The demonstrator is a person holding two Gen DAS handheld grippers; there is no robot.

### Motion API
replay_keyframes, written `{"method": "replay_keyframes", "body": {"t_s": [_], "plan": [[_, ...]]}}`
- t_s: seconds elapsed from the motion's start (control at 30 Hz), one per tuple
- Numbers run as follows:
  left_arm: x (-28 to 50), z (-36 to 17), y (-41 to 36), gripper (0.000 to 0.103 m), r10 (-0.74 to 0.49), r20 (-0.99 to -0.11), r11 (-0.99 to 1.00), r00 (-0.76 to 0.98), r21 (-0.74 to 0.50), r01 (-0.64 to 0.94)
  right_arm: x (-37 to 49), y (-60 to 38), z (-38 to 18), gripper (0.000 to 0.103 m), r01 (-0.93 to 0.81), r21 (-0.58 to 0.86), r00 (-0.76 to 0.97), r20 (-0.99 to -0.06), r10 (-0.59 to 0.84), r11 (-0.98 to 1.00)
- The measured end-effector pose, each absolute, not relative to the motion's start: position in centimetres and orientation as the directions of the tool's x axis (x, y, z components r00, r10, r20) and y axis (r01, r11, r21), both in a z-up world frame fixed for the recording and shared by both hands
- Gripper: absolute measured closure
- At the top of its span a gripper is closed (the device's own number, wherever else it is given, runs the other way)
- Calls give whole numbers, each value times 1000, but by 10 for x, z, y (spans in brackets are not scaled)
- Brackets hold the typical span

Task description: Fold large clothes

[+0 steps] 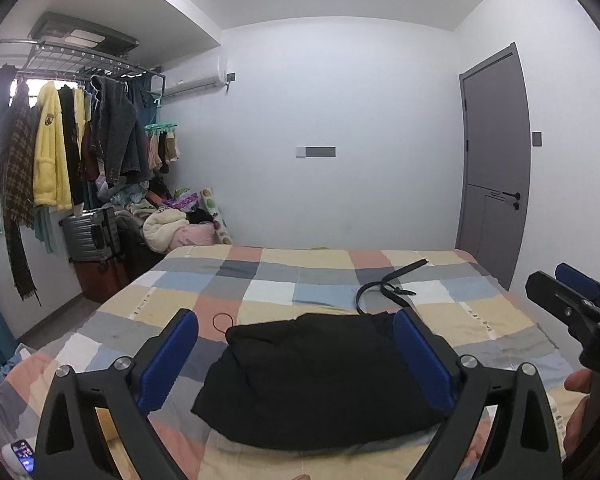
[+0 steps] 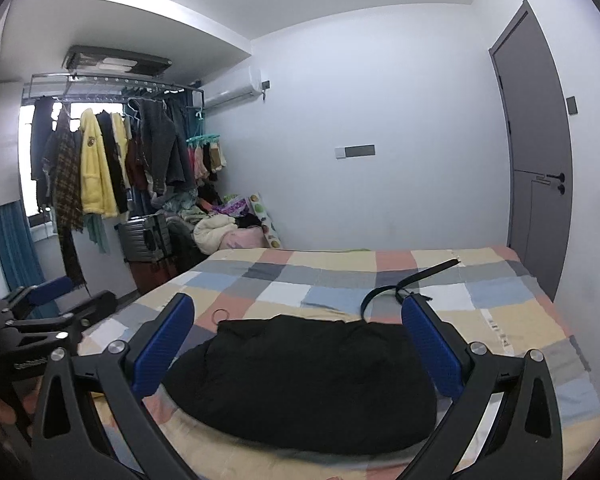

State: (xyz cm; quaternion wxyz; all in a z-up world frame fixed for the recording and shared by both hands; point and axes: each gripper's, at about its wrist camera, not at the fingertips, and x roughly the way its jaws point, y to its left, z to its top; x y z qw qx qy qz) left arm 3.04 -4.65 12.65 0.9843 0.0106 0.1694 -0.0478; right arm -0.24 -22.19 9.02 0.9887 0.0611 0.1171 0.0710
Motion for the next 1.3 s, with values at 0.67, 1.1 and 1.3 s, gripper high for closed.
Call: {"method": "replay_keyframes", "body": {"t_s": [0.67,1.1,1.3], "plan": [[15,63,-13,4,-127,-454,990,882,-113,84,-15,-207,21,0,-79,140,926,-358,124,987],[32,33,-17,4,-109,-518,994,848,-80,79,-9,-206,1,0,-52,116,903,-419,97,992],[32,32,-18,4,-109,-522,993,846,-86,75,-7,-207,-2,0,-50,124,901,-423,98,991]]}}
